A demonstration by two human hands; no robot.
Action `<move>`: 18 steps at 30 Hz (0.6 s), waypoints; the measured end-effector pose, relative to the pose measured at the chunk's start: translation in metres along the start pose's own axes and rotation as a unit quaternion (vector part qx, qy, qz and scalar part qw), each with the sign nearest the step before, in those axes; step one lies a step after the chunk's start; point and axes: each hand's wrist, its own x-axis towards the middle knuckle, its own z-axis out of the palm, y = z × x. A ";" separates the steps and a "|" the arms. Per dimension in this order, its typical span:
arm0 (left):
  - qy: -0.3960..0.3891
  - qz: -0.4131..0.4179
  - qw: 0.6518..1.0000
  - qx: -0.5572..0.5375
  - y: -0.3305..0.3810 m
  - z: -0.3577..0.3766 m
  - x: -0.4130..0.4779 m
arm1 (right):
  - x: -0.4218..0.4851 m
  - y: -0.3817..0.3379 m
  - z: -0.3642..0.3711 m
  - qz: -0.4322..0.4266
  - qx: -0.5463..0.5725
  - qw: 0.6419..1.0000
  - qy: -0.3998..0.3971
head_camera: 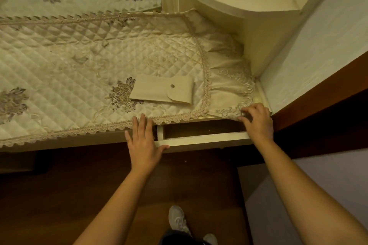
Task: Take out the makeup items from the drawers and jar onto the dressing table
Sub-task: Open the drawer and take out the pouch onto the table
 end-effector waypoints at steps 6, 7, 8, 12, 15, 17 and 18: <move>0.022 0.008 1.000 -0.014 -0.005 0.008 0.018 | 0.017 0.008 -0.006 -0.053 0.029 0.998 -0.019; 0.028 0.013 0.999 -0.009 -0.006 0.009 0.020 | 0.020 0.007 -0.008 -0.055 0.042 0.997 -0.027; 0.033 0.017 0.999 -0.002 -0.008 0.010 0.022 | 0.023 0.005 -0.010 -0.049 0.067 0.996 -0.034; 0.054 0.018 0.998 0.016 -0.012 0.013 0.033 | 0.035 -0.009 -0.020 0.007 0.170 0.985 -0.036; 0.062 0.002 0.998 0.020 -0.012 0.016 0.041 | 0.042 -0.016 -0.024 0.013 0.178 0.983 -0.038; 0.066 -0.013 0.998 0.015 -0.010 0.017 0.045 | 0.044 -0.017 -0.024 0.023 0.176 0.983 -0.045; 0.070 -0.019 0.997 0.014 -0.009 0.017 0.047 | 0.045 -0.016 -0.023 0.025 0.170 0.984 -0.051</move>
